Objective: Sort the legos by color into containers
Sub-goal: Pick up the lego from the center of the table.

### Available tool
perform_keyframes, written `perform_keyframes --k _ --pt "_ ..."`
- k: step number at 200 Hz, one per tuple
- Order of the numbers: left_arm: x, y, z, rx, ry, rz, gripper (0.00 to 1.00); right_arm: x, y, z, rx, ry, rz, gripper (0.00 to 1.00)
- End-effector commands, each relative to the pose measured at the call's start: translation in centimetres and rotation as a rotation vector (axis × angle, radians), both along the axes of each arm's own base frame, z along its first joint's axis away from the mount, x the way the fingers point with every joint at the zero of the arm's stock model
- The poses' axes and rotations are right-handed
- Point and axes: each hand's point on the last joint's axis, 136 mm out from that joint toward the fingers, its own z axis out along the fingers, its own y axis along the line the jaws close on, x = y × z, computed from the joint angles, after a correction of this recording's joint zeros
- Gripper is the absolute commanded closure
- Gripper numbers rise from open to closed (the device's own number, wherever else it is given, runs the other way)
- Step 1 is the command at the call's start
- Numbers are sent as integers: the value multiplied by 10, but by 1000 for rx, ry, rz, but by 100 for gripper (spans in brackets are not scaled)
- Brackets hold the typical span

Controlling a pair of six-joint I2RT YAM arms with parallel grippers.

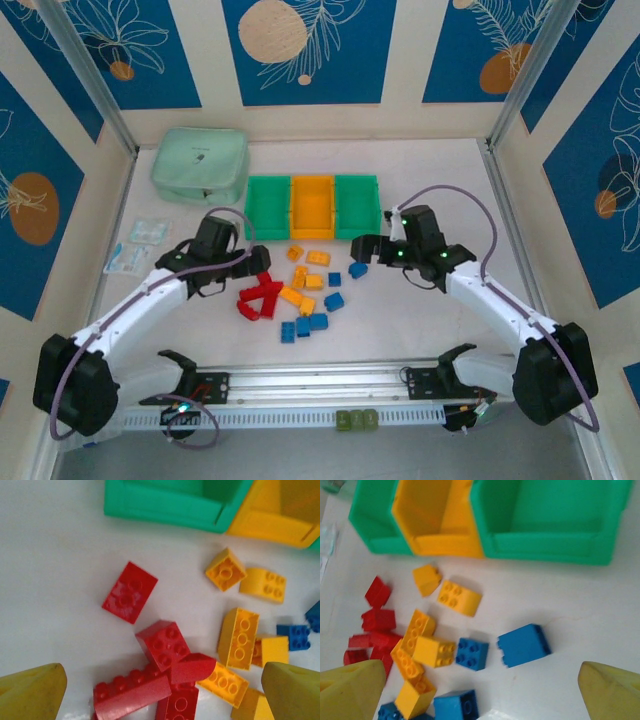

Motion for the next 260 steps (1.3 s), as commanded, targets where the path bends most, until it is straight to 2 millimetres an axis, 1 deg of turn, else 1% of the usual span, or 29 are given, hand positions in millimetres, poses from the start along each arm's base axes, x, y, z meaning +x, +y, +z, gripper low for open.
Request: perform_keyframes --k 1,16,25,41,64,75,89,104,128,148,161,180,213,235,260 --pt "-7 1 -16 46 80 64 0 -9 20 -7 14 27 39 1" --pt "-5 -7 -22 63 111 54 3 -15 37 -13 18 38 83 1" --pt "-4 -10 -25 76 122 53 4 -17 44 -16 6 42 102 1" --pt "0 -22 -30 74 129 33 7 -19 57 -19 -13 44 135 1" --pt "6 -30 -38 114 144 16 12 -20 70 -22 -33 37 163 1" --pt "8 -32 -42 143 148 12 15 -21 75 -22 -39 37 173 1" --pt "9 -33 -48 178 154 4 17 -21 80 -22 -46 37 189 1" --pt "9 -35 -54 200 167 1 19 -21 83 -23 -61 32 196 1" --pt "8 -37 -63 222 179 4 23 -21 81 -24 -77 29 190 1" --pt "8 -34 -70 239 185 24 26 -20 81 -23 -77 28 188 1" --pt "10 -36 -73 236 186 27 29 -20 81 -24 -79 26 187 1" --pt "14 -41 -74 230 189 12 31 -19 82 -23 -76 27 185 1" --pt "18 -42 -77 250 182 7 37 -19 83 -25 -76 35 181 1" --pt "21 -40 -80 267 176 16 43 -19 84 -28 -75 43 183 1" --pt "23 -42 -79 275 173 4 50 -19 84 -28 -75 45 184 1"
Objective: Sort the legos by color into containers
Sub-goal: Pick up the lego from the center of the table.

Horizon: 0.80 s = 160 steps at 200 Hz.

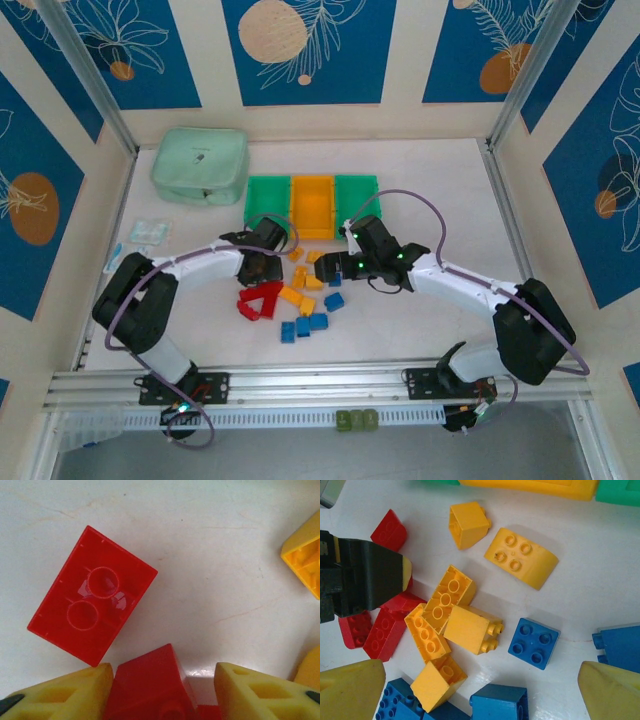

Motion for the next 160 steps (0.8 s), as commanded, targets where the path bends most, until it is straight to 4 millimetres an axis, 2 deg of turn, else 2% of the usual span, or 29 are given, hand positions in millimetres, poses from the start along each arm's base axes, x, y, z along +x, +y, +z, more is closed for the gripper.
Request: perform_keyframes --k 1,61,88,127,160 --pt "8 -5 6 18 -27 -21 51 5 6 7 13 -12 -4 1" --pt "4 0 15 18 -56 -23 67 5 5 9 8 -19 1 1" --pt "3 4 27 19 -77 -26 69 6 5 15 10 -33 4 1" --pt "9 9 63 35 -157 -53 70 11 1 35 20 -77 3 1" --pt "34 8 97 71 -251 -90 70 22 2 52 60 -99 -13 1"
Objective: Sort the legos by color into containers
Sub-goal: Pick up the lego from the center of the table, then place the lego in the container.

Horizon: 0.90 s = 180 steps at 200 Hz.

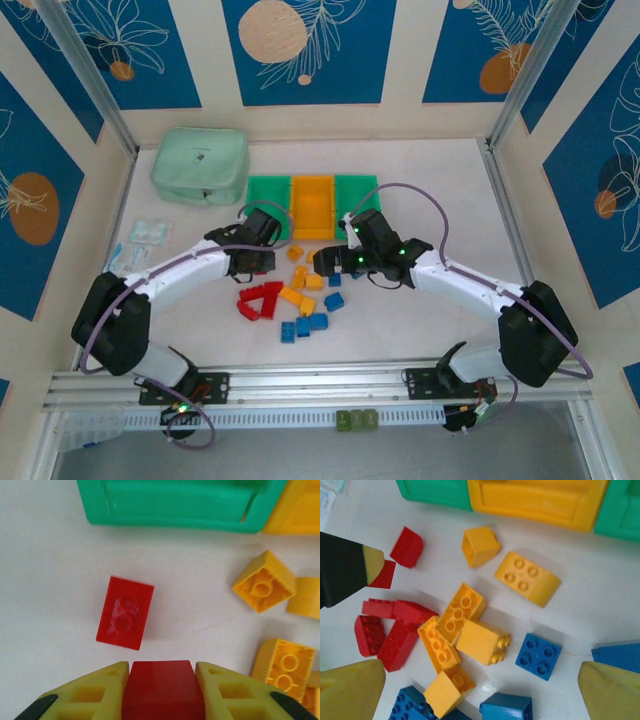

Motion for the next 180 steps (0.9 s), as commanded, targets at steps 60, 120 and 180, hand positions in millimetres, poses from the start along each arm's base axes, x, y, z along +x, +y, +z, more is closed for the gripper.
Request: perform_keyframes --k 60,120,180 --pt "88 -18 59 47 -140 -93 70 33 -12 43 51 -79 -88 1" --pt "165 -22 43 41 -104 -97 70 42 -22 38 19 -88 -128 1" --pt "198 -12 8 119 -34 -74 57 42 -28 43 18 -103 -138 1"
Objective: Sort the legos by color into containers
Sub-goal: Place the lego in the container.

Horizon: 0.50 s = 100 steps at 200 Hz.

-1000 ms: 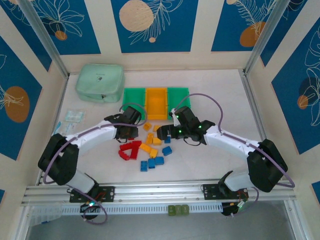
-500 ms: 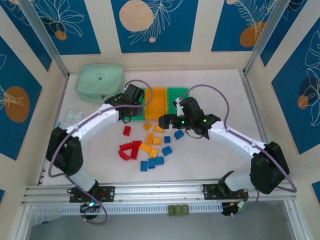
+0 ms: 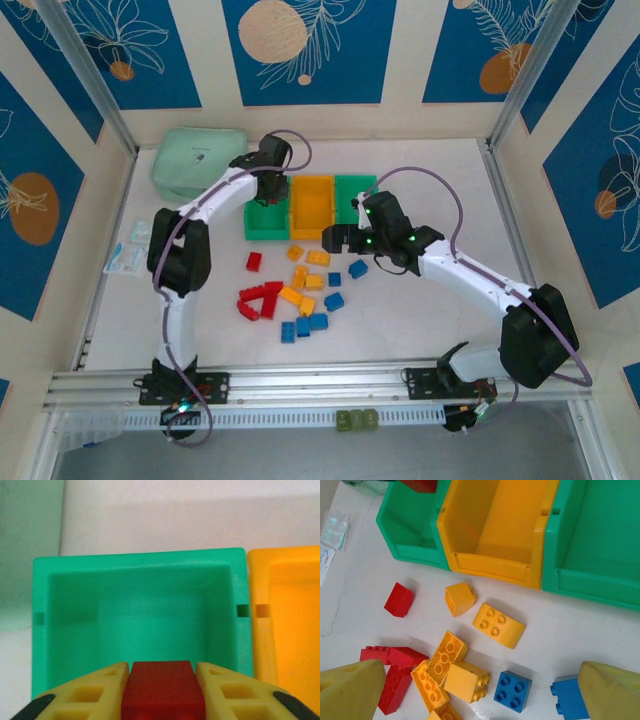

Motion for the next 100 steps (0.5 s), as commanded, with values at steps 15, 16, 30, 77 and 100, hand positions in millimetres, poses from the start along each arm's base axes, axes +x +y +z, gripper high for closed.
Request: perform_keyframes --k 15,16,30,77,100 --pt "1 3 -1 6 36 -18 50 3 -6 20 7 -51 -15 1" --pt "1 3 0 4 35 -18 50 3 -6 20 7 -51 -15 1" --pt "-1 0 9 -20 22 -27 49 3 -7 24 5 -61 -13 1" --pt "-29 -8 43 -152 -20 -69 48 -3 -9 21 -11 -44 12 1" --pt "-53 -3 52 -199 -37 -74 46 -11 -5 16 -15 -25 46 1"
